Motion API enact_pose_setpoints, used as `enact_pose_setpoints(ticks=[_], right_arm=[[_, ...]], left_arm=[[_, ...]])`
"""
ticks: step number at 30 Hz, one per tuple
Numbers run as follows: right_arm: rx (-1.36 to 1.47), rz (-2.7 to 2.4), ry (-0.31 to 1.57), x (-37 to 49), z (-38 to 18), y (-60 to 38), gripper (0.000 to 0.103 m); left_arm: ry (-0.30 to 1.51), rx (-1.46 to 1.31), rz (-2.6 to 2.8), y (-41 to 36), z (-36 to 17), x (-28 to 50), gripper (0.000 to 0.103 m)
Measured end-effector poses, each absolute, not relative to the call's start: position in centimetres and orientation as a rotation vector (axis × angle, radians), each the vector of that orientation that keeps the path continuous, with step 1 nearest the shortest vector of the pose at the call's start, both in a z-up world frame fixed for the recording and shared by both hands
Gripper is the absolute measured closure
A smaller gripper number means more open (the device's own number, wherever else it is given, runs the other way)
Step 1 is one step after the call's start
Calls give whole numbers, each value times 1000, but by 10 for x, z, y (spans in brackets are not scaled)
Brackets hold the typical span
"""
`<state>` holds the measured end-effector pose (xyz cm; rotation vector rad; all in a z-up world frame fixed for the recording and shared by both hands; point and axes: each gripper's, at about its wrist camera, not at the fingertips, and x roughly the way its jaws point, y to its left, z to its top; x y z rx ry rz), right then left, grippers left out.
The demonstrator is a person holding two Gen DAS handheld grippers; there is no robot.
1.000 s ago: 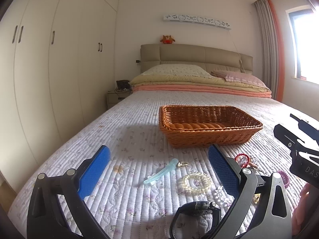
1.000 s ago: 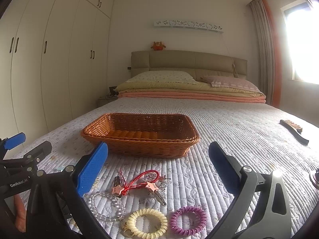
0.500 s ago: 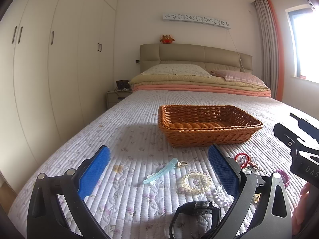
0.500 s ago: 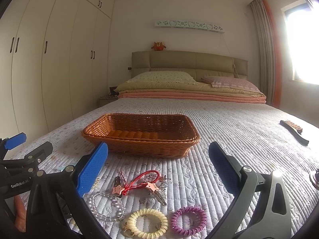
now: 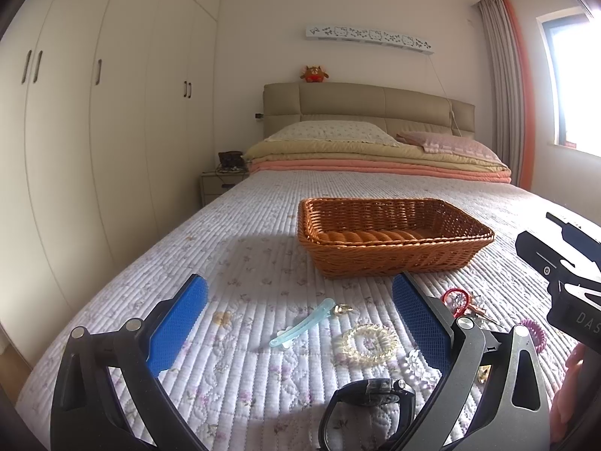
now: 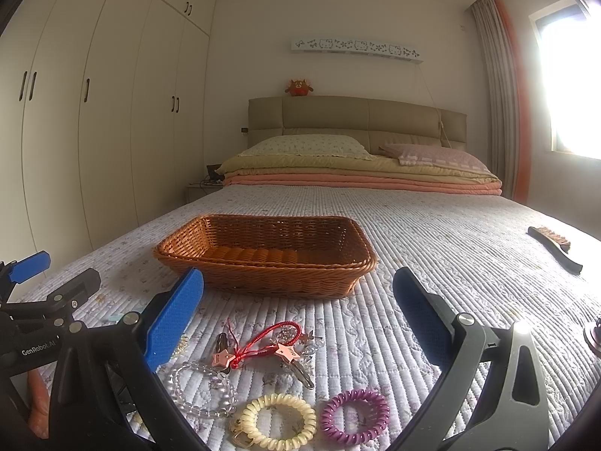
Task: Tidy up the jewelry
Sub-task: 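Grasp the black watch with the left gripper while the right gripper grasps the purple spiral hair tie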
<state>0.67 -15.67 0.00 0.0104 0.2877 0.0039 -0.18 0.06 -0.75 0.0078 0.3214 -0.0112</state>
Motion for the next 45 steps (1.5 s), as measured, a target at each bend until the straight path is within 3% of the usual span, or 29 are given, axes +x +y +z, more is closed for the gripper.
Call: enact_pose_setpoints(ticks=[23, 29, 31, 33, 35, 42, 45], right_arm=[[13, -5, 286, 6, 0, -158, 6], [7, -41, 360, 13, -1, -165, 7], [5, -36, 420, 15, -5, -170, 14], [22, -7, 479, 16, -10, -177, 26], [54, 28, 538, 15, -15, -187, 37], [172, 79, 698, 6, -31, -229, 54], [168, 70, 750, -1, -38, -236, 61]], left_arm=[[327, 14, -18, -1, -6, -1, 7], [460, -198, -110, 44, -6, 19, 8], [504, -193, -130, 51, -7, 20, 13], [566, -168, -168, 54, -10, 18, 15], [637, -142, -193, 53, -17, 14, 27], [757, -165, -297, 49, -34, 2, 47], [789, -158, -307, 41, -39, 0, 49]])
